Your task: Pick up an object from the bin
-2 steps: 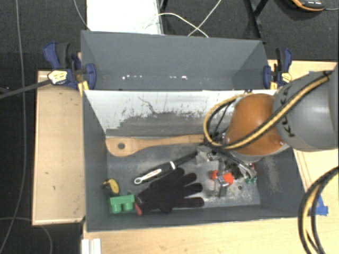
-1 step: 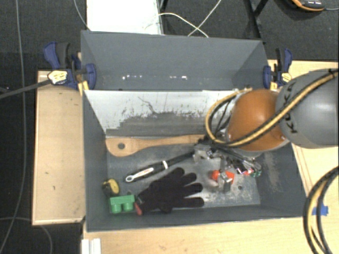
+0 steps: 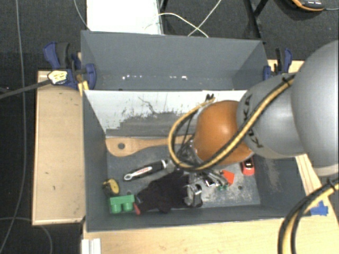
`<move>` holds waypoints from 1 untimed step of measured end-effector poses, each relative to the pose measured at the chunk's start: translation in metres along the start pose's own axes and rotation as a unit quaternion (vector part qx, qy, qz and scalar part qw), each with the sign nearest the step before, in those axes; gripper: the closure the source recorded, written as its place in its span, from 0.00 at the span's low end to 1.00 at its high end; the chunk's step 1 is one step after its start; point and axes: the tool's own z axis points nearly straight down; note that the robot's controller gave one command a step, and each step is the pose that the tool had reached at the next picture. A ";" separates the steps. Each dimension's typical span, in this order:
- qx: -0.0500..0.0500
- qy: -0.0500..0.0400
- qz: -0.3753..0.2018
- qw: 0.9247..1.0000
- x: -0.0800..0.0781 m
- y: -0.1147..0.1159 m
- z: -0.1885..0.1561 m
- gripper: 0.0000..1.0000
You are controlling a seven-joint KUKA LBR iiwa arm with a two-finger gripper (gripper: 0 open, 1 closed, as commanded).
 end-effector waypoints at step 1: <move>0.003 -0.004 0.026 1.000 -0.005 -0.032 0.002 1.00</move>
Offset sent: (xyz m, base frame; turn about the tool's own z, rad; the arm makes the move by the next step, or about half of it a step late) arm 0.0000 0.0000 0.0000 0.0000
